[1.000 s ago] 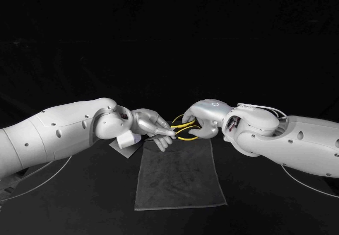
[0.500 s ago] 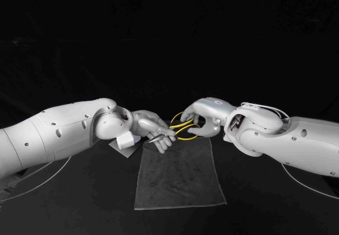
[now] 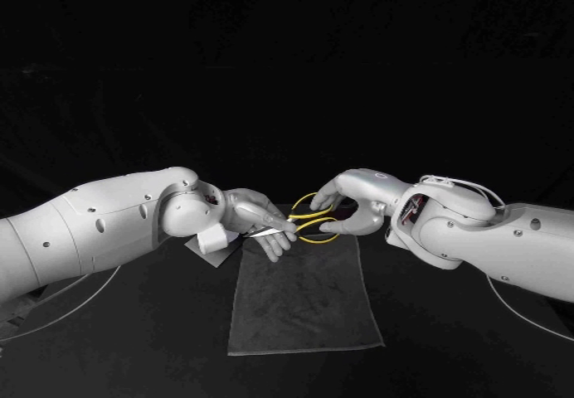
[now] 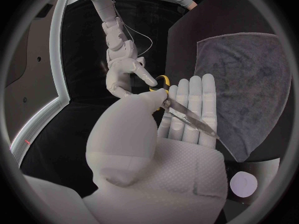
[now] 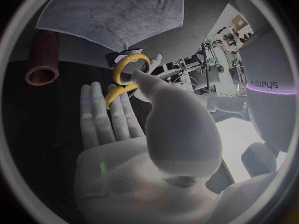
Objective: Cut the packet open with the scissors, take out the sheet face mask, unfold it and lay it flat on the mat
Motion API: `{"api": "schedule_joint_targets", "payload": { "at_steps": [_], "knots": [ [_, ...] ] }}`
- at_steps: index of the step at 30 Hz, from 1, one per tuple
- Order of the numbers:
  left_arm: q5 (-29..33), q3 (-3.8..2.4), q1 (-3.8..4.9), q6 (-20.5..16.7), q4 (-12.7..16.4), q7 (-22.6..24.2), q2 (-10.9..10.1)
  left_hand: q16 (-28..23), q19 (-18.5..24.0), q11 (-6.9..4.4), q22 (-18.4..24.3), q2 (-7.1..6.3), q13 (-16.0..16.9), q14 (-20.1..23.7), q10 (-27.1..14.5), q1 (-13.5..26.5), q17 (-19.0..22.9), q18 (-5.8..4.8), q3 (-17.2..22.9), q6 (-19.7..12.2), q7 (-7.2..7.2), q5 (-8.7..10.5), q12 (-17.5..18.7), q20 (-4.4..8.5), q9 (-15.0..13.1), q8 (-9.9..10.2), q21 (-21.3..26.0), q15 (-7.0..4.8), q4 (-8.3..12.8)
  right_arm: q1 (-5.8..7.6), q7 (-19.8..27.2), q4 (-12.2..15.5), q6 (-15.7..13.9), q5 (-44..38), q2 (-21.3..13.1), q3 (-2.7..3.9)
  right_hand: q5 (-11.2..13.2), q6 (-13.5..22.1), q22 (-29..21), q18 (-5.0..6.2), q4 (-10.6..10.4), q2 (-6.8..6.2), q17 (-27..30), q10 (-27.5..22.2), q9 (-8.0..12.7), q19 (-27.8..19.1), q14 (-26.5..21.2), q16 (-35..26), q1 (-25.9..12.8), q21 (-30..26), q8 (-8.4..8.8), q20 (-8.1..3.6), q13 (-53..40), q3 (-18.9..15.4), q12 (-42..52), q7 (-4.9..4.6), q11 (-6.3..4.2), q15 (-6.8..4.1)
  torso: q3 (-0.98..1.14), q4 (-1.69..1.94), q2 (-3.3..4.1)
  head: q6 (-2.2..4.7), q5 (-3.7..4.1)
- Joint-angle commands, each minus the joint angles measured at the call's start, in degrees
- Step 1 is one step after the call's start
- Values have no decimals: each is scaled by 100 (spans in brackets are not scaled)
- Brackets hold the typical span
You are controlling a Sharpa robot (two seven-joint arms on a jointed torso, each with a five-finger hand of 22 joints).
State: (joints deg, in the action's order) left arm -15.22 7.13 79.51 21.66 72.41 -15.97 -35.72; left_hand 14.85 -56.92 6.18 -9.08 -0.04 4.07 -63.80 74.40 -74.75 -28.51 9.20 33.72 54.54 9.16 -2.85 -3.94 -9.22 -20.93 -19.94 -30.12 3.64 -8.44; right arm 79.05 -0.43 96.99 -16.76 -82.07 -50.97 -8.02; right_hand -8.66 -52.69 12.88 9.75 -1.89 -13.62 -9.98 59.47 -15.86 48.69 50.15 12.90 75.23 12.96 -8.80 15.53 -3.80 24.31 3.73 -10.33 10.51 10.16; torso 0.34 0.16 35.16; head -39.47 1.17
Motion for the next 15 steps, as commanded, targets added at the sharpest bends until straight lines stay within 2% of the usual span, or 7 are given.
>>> {"api": "schedule_joint_targets", "payload": {
  "at_steps": [1, 2, 6, 10, 12, 15],
  "knots": [
    [7, 12, -1, -23, -25, -75, -4, -20, 20, -49, -14, 34, 9, -50, 109, 31, -9, 114, 480, 3, 21, 5, -13, 5, -20, -45, -46, -8, 510, 9, 173, -13, 75, 366, -40, 11, -88, 13, 8, 58, -19, 187, 145, -337, 54, 367, -187, -200, 183, 105, 81, -52, 21, -622, -9, 79, -8, -78, 4, -2, -2, 9, 6],
    [7, 15, -1, -17, -26, -75, -4, -21, 19, -48, -16, 37, 9, -52, 111, 38, -11, 114, 486, 5, 22, 5, -13, 5, -24, -47, -50, -8, 518, 9, 177, -27, 81, 389, -46, 11, -91, 18, 5, 47, -66, 283, 205, -361, 97, 522, -148, -259, 298, 129, 143, -95, 18, -968, -2, 143, 22, -96, 2, -3, -2, 4, 9],
    [8, 22, -1, -5, -29, -81, -5, -21, 19, -48, -19, 39, 9, -55, 114, 52, -13, 114, 492, 8, 24, 5, -14, 6, -31, -49, -56, -8, 529, 9, 160, -85, 141, 432, -59, 11, -132, 93, -28, 51, -189, 358, 303, -506, 172, 655, -164, -388, 451, 103, 264, -138, 22, -1372, -13, 243, 14, -107, -3, -2, -2, -4, 10],
    [10, 27, -2, 12, -27, -88, -7, -22, 19, -47, -24, 45, 9, -60, 120, 73, -17, 113, 502, 11, 24, 5, -14, 7, -41, -53, -63, -8, 544, 10, 142, -96, 202, 445, -93, 12, -170, 91, -74, 50, -262, 375, 345, -542, 198, 627, -155, -456, 538, 28, 299, -154, 21, -1508, -12, 197, -32, -133, -3, 6, 3, -3, 13],
    [12, 31, -2, 18, -29, -91, -9, -22, 19, -47, -24, 45, 9, -60, 120, 73, -17, 113, 502, 11, 24, 5, -14, 7, -41, -53, -63, -8, 544, 11, 124, -88, 278, 474, -125, 13, -191, 137, -242, 34, -500, 355, 440, -670, 250, 318, -204, -651, 708, -277, 381, -95, 22, -1762, -17, 217, -73, -122, -4, 2, 2, -3, 11],
    [16, 34, -2, 17, -33, -93, -12, -22, 20, -47, -25, 47, 9, -63, 122, 82, -19, 113, 505, 13, 24, 5, -15, 7, -45, -55, -66, -8, 549, 12, 118, -61, 340, 580, -162, 14, -226, 174, -414, 28, -784, 330, 511, -772, 285, -12, -287, -804, 901, -574, 434, 19, 21, -1943, -17, 224, -110, -115, -6, 2, 2, -6, 12]
  ]
}}
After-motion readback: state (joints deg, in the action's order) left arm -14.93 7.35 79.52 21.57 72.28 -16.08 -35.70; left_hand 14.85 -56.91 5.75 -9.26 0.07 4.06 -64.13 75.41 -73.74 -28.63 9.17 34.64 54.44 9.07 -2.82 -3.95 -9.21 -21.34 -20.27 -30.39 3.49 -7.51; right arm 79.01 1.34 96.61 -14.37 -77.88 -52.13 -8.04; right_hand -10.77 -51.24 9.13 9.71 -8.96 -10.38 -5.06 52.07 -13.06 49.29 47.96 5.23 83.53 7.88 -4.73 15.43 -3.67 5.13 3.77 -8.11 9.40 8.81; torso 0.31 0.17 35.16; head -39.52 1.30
